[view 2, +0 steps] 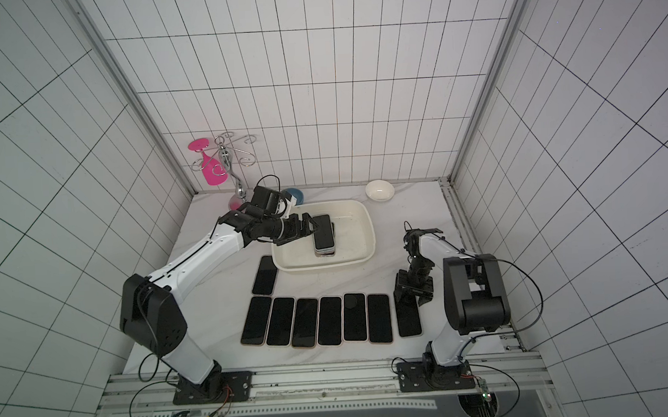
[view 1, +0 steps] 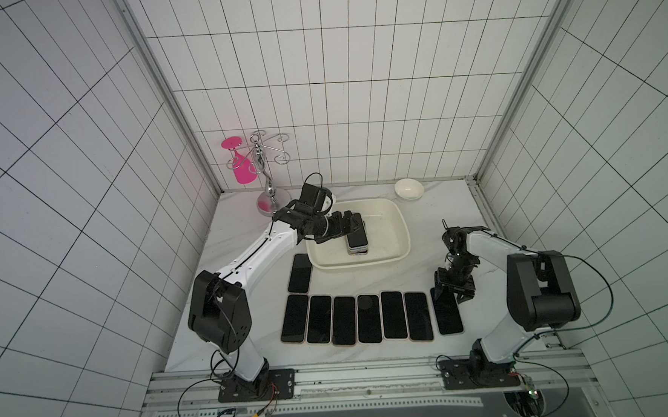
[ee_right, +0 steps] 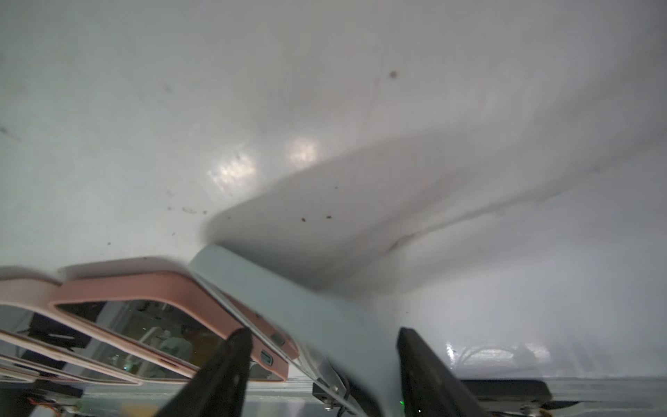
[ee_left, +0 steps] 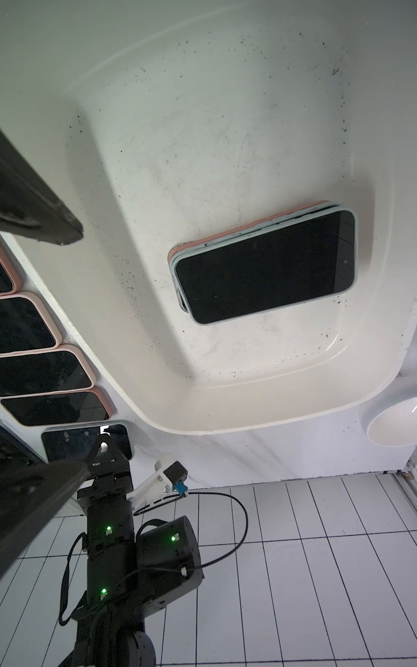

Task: Take the phone out of the storage box
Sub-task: Place the phone at the center of the board.

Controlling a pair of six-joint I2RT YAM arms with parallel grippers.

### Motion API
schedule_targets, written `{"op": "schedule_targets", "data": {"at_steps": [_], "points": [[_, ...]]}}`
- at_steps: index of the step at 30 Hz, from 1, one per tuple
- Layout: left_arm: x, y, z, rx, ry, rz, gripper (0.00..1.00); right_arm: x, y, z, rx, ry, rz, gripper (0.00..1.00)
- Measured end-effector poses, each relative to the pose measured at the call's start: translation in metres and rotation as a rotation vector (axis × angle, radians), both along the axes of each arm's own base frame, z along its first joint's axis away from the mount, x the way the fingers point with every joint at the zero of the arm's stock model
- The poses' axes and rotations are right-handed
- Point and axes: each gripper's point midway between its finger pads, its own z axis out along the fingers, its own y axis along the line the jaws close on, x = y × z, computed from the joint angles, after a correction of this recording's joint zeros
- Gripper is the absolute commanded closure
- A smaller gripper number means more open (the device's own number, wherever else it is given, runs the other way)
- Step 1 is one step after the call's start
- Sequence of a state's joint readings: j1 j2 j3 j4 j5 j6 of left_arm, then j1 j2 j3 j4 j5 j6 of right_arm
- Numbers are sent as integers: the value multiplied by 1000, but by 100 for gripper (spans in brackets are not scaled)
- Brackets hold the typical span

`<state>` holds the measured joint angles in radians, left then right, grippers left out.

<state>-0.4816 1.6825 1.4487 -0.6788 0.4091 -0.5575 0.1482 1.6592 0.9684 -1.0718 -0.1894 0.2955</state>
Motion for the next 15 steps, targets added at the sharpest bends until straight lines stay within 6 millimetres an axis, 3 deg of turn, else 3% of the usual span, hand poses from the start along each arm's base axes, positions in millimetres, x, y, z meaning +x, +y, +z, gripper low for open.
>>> {"op": "schedule_targets", "data": {"at_steps": [5, 9, 12, 15], "points": [[-2, 1, -5, 9, 18, 1, 2, 5, -12, 1, -8, -15, -49, 1], [-2, 1, -5, 10, 18, 0, 2, 16, -27, 13, -13, -100, -123, 1], [-2, 1, -5, 10, 18, 0, 2, 24, -32, 21, 6, -161, -180, 15], [-2, 1, -5, 10, 17, 1, 2, 25, -32, 15, 37, -171, -230, 28]]}}
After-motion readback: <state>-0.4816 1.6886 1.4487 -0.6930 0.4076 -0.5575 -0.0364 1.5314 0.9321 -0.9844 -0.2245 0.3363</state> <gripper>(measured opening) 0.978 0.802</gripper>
